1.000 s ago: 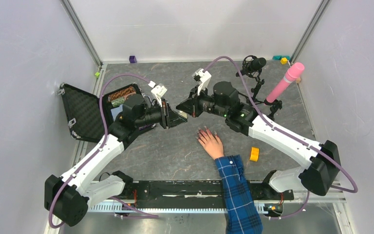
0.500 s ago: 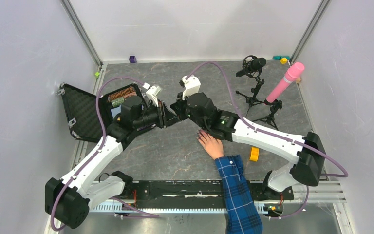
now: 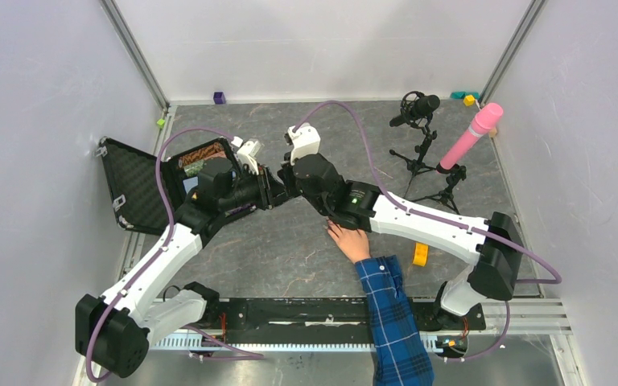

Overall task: Paint the nails
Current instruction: Screw the nail polish bottle.

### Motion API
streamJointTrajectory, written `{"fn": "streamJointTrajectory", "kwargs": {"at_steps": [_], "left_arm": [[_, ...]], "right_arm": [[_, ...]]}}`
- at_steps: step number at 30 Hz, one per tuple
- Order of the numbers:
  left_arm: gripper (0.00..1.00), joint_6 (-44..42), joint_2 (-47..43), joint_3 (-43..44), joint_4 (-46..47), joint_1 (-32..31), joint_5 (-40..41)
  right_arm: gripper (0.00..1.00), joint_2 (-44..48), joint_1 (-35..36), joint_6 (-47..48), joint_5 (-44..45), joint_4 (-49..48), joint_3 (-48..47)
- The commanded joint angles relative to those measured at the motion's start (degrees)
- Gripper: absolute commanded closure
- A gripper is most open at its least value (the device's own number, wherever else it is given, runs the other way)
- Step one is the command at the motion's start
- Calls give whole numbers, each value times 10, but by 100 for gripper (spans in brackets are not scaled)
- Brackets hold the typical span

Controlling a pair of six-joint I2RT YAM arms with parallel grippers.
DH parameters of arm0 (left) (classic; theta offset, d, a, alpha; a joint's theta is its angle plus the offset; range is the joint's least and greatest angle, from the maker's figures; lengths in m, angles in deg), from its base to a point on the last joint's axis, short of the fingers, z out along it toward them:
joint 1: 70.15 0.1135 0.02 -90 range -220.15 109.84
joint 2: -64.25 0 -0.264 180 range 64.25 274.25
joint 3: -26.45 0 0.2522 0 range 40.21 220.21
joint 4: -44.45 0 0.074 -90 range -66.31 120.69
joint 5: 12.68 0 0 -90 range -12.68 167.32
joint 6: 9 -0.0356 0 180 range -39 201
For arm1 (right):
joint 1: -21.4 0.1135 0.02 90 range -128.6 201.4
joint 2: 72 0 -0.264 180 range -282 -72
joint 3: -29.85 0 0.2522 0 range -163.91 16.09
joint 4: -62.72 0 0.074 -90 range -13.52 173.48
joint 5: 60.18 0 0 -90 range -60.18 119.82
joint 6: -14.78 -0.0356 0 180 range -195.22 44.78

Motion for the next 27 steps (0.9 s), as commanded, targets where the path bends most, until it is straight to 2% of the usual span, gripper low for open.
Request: {"fn": "streamJointTrajectory", "kwargs": {"at_steps": [1, 3, 9, 12, 19, 27], "left_arm": [[98, 24, -12, 20, 112, -2, -5], [98, 24, -11, 20, 112, 0, -6], [98, 24, -9, 21, 113, 0, -11], [98, 24, -8, 21, 113, 1, -10], [98, 26, -5, 20, 117, 2, -14], [98, 26, -7, 20, 119, 2, -18]], "right_arm": [[100, -5, 42, -10, -68, -1, -17], [100, 8, 42, 7, -53, -2, -16], [66, 61, 42, 78, -4, -2, -6], [54, 88, 40, 104, 23, 5, -3], [40, 131, -5, 121, 14, 45, -3], [26, 159, -142, 131, -107, 99, 18]]}}
